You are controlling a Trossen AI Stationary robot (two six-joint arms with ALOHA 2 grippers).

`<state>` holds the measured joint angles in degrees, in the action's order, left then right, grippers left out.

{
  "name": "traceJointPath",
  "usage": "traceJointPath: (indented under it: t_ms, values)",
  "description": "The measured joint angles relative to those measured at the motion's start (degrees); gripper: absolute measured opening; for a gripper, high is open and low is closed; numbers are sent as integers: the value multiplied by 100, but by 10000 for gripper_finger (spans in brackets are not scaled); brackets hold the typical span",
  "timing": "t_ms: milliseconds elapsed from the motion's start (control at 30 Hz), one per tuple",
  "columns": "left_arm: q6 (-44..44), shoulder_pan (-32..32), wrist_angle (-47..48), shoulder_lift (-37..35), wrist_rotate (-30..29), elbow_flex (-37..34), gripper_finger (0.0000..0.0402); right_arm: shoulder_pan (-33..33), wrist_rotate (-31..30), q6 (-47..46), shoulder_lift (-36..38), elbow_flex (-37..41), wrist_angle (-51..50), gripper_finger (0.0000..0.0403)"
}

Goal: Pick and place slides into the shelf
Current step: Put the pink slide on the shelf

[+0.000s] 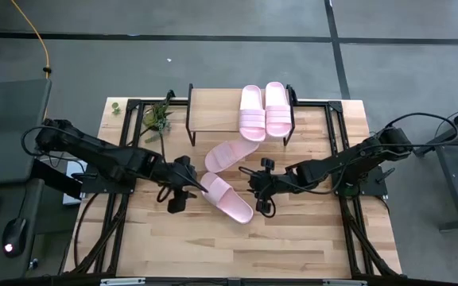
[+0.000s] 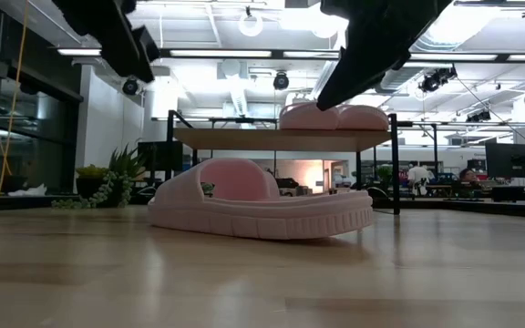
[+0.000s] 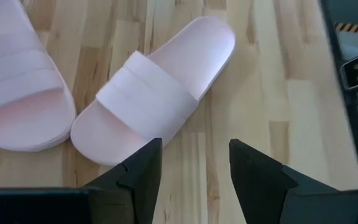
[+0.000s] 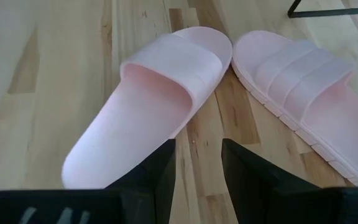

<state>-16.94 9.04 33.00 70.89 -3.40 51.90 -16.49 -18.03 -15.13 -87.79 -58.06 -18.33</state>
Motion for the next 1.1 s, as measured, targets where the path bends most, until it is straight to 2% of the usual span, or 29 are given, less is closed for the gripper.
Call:
traceJointPath:
  t_ms: [300,533,867,1100]
  values:
    - [262,-7,-37,576,-57,-4,170,0,3,14,0,0,96,119]
    - [180,-2,-206,605,-20,-2,170,-16,-15,270,0,0,64,119]
    - [166,-2,-295,605,32,-2,170,-94,-351,643,-6,0,38,119]
    - [163,-2,-300,605,39,-2,170,-90,-438,1036,-481,0,51,119]
